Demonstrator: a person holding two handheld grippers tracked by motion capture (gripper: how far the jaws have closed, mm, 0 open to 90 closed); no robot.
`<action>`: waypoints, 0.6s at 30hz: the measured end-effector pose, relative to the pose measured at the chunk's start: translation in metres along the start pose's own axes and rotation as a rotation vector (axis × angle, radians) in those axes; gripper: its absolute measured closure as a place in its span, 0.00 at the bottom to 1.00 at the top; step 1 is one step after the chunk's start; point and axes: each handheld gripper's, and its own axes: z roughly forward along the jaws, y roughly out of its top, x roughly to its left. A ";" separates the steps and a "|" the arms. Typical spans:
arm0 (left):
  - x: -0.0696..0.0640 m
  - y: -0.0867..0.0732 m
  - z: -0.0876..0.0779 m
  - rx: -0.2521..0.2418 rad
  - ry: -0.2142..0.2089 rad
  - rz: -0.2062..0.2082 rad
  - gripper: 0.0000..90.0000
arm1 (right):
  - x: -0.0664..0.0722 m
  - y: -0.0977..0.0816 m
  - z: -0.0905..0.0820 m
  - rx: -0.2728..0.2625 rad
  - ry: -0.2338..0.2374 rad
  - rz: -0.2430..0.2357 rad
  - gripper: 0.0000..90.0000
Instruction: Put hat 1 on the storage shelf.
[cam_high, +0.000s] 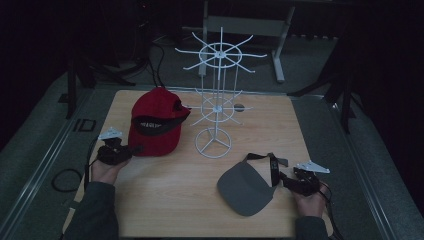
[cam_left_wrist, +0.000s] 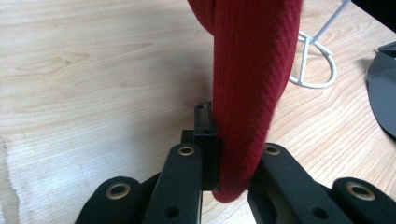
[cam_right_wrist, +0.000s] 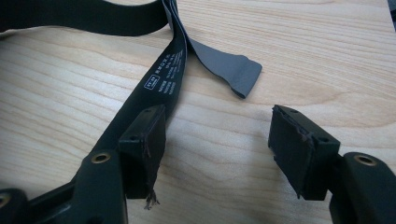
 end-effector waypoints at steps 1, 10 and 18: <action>0.000 0.000 0.000 0.000 0.000 0.000 0.96 | 0.000 0.000 0.000 0.000 0.000 0.000 0.41; -0.003 0.007 -0.010 -0.046 0.032 0.012 0.96 | 0.000 0.000 0.000 0.000 0.000 0.000 0.41; -0.005 0.014 -0.020 -0.079 0.046 0.023 0.96 | 0.000 0.000 0.000 0.000 0.000 0.000 0.41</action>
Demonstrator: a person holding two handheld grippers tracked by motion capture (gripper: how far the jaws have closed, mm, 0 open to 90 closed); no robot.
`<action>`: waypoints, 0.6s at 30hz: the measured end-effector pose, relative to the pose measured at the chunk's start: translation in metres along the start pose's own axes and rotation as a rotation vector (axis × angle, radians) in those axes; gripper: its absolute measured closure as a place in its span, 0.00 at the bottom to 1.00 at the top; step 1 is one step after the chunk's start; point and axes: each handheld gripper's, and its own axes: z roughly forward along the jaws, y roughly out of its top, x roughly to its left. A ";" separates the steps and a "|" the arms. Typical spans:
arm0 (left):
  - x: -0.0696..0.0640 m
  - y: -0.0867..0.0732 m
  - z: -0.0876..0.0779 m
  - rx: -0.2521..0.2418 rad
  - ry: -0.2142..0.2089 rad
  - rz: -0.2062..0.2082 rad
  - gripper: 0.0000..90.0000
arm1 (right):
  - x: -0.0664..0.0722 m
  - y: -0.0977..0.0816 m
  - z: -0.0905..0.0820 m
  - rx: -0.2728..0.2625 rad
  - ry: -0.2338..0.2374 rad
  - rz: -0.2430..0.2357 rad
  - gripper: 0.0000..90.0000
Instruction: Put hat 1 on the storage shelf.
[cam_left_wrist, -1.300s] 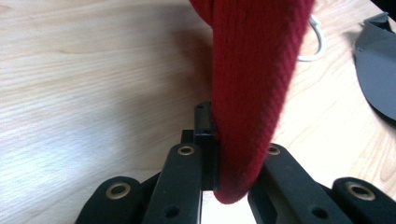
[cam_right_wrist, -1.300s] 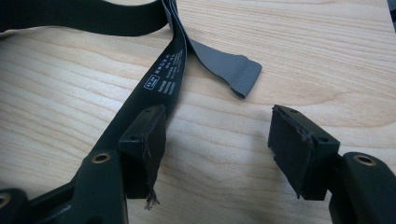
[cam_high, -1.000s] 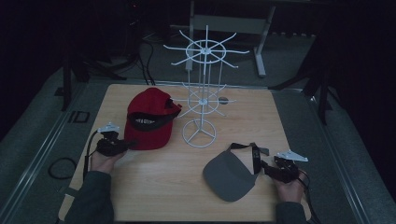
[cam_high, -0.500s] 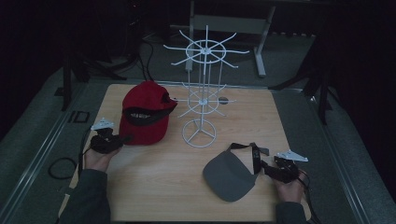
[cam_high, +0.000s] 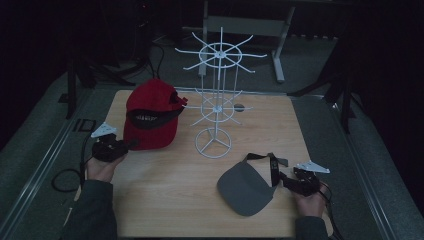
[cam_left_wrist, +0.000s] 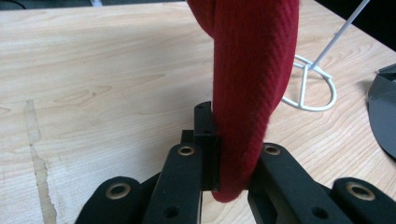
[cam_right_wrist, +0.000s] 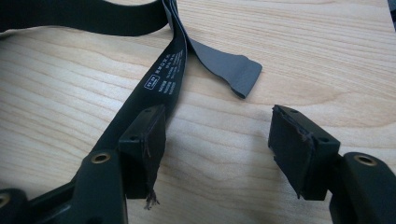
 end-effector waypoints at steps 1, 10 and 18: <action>0.000 0.000 0.000 0.000 0.000 0.000 0.96 | 0.000 0.000 0.000 0.000 0.000 0.000 0.41; -0.002 0.009 -0.008 -0.028 0.016 0.010 0.96 | 0.000 0.000 0.000 0.000 0.000 0.000 0.41; -0.004 0.015 -0.013 -0.047 0.023 0.016 0.96 | 0.000 0.000 0.000 0.000 0.000 0.000 0.41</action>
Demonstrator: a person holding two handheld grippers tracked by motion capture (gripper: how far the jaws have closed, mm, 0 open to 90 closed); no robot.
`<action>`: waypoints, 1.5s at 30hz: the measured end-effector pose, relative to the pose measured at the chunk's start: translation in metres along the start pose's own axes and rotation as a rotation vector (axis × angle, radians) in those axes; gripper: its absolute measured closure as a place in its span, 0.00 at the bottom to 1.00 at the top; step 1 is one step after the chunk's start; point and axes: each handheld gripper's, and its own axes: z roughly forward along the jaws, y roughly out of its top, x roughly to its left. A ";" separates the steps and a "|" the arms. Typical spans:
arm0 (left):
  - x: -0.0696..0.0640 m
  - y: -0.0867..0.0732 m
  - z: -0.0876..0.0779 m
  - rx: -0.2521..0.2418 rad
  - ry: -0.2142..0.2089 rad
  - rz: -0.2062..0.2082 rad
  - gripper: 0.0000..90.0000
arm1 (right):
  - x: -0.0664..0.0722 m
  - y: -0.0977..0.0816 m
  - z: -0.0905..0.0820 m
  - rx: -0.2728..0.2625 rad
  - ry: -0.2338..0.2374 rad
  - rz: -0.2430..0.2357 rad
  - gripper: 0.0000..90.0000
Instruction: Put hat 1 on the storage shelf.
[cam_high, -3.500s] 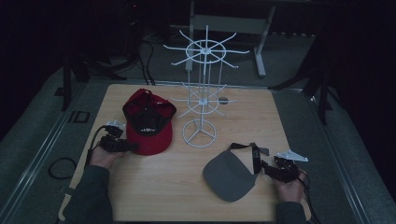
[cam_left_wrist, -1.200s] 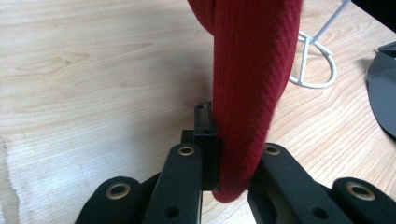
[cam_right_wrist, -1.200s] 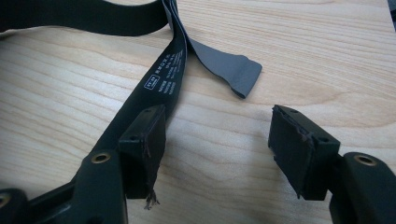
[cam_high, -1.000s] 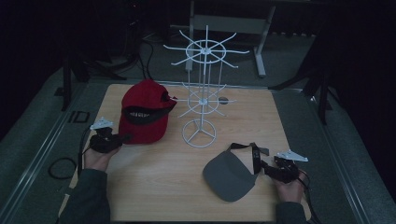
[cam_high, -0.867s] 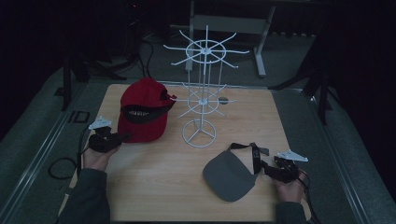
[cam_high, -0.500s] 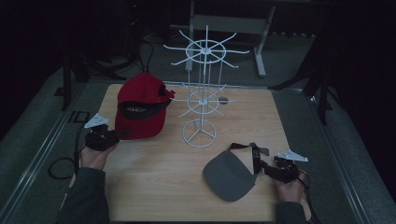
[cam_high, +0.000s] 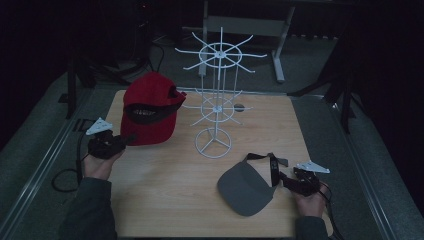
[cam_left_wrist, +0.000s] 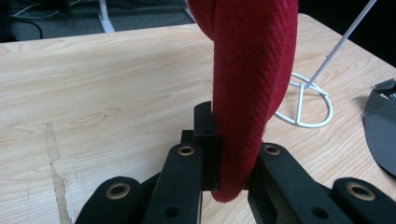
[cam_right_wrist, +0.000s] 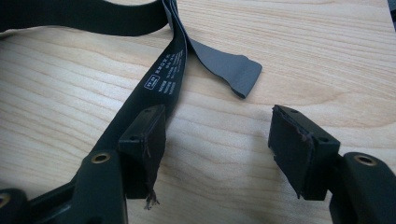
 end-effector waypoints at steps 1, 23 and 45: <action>0.000 0.000 0.000 0.000 0.000 0.000 0.96 | 0.000 0.000 0.000 0.000 0.000 0.000 0.41; -0.005 0.019 -0.014 -0.067 0.010 0.016 0.96 | 0.000 0.000 0.000 0.000 0.001 -0.001 0.41; -0.011 0.033 -0.019 -0.127 0.030 0.024 0.96 | 0.000 0.000 0.000 0.001 0.001 -0.001 0.40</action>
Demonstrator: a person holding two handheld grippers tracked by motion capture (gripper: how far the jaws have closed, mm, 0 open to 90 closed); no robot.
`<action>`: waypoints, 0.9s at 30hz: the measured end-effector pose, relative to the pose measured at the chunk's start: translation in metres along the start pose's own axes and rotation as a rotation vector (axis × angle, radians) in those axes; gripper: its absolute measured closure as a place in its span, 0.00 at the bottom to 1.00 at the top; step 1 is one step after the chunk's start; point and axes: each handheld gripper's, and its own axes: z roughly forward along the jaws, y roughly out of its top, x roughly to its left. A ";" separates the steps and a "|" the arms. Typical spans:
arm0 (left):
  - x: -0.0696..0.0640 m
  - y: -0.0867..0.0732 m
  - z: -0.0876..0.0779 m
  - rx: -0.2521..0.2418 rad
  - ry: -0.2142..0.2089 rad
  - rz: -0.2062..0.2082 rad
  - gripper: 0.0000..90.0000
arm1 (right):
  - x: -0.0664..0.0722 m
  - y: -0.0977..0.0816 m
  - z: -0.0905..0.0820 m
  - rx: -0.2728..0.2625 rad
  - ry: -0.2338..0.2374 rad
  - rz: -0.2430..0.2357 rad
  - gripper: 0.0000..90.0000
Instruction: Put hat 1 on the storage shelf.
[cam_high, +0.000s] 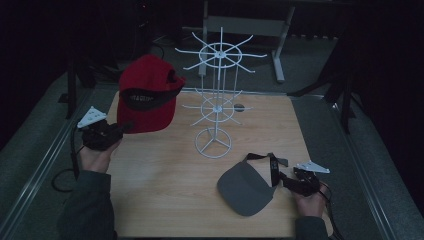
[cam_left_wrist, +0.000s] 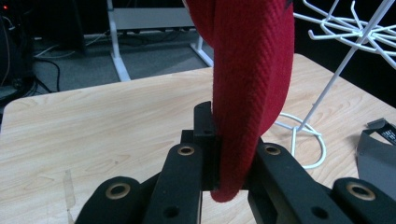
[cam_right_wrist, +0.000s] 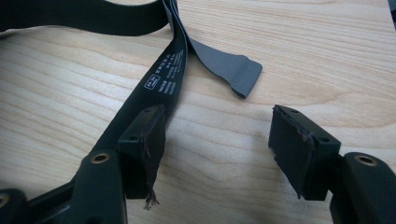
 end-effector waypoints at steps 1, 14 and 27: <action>0.000 0.001 0.000 -0.004 0.001 -0.001 0.96 | 0.000 0.000 0.000 0.000 0.000 0.000 0.40; -0.003 0.009 -0.002 -0.024 0.002 0.010 0.96 | 0.000 0.000 0.000 0.000 0.000 0.000 0.40; -0.004 0.014 -0.007 -0.053 0.003 0.003 0.95 | 0.000 0.000 0.000 -0.001 0.000 -0.002 0.40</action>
